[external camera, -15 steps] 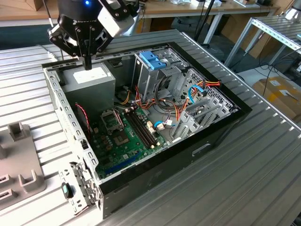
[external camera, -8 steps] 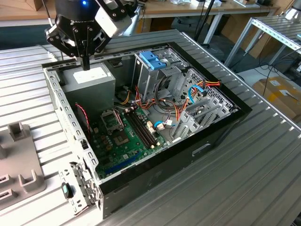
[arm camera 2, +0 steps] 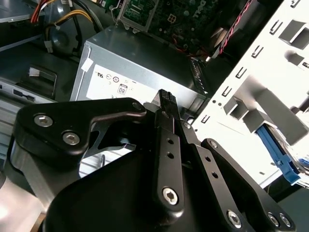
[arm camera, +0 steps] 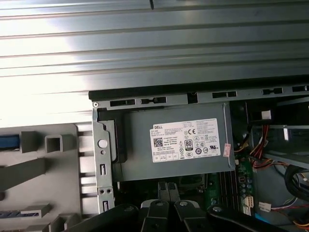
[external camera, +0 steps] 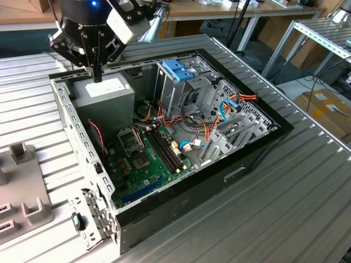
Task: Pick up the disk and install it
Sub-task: 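Reach for the disk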
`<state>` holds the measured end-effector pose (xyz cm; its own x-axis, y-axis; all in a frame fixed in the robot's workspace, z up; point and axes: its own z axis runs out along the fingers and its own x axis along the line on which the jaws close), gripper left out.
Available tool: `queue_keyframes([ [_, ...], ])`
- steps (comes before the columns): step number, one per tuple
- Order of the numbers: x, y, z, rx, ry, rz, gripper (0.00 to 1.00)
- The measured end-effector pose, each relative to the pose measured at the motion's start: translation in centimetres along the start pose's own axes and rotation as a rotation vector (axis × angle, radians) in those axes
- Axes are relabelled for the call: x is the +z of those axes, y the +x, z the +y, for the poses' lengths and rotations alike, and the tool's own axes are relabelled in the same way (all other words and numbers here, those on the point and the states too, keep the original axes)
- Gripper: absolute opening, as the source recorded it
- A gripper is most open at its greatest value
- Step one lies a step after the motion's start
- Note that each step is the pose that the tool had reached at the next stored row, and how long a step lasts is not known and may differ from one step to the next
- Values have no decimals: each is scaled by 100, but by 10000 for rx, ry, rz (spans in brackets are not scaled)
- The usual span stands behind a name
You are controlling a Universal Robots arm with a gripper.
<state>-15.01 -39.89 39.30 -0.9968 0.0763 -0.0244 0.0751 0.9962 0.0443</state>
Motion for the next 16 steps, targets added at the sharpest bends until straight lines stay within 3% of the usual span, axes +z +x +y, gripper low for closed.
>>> queue_keyframes([
  [16, 2, 80, -6, 0, 0, 0, 11],
])
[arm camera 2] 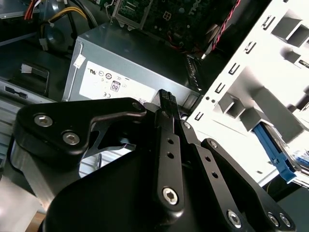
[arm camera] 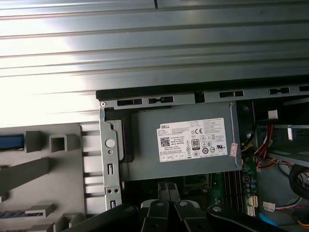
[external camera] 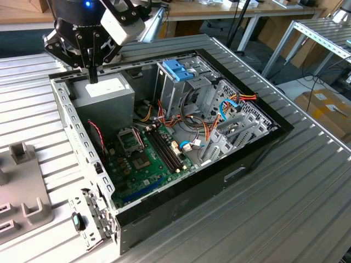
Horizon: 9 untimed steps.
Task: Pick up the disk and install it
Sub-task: 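Reach for the disk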
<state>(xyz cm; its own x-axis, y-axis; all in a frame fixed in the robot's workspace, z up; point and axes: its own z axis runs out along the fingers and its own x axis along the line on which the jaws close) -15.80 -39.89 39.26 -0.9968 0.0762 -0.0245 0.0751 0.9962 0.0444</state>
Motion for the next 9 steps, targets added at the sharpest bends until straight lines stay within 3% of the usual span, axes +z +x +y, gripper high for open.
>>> queue_keyframes([
  [9, 3, 50, -4, 0, 0, 0, 11],
])
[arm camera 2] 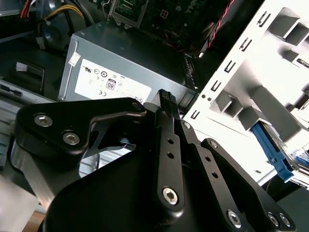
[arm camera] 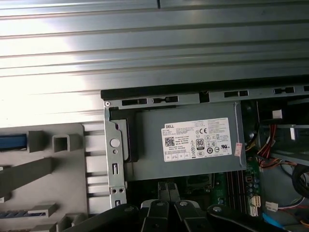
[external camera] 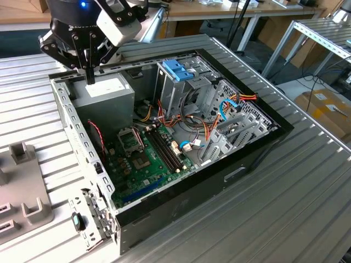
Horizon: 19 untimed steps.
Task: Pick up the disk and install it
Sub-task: 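Reach for the disk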
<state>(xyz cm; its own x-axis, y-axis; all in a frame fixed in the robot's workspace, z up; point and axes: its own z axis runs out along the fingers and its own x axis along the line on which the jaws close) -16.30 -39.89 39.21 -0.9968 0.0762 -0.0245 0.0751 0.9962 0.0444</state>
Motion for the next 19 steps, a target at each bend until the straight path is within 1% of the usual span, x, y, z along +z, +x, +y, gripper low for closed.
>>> queue_keyframes([
  [14, 2, 80, -6, 0, -1, 0, 11],
  [17, 2, 108, -8, 0, 0, 0, 11],
  [19, 2, 145, -11, 0, 0, 0, 11],
])
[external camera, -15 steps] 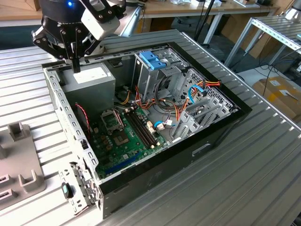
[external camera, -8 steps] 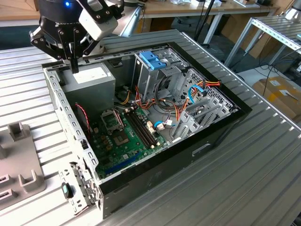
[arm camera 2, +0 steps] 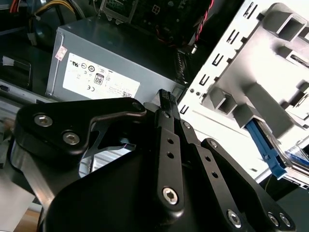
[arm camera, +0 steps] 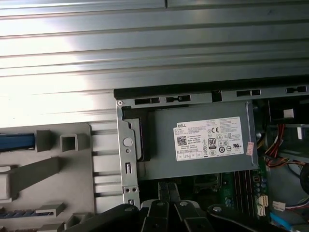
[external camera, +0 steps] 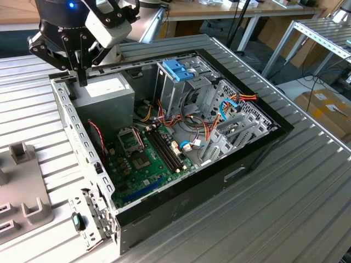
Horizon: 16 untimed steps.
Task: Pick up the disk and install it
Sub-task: 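Reach for the disk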
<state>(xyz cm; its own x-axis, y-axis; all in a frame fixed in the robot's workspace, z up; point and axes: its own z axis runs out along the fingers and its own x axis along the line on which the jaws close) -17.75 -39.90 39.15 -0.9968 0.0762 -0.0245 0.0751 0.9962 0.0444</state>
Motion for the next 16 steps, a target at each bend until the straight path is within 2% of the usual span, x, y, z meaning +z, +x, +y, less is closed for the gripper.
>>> queue_keyframes([
  [12, -1, 147, -11, 0, 0, 0, 11],
  [16, -2, 218, -17, -1, 0, 0, 11],
])
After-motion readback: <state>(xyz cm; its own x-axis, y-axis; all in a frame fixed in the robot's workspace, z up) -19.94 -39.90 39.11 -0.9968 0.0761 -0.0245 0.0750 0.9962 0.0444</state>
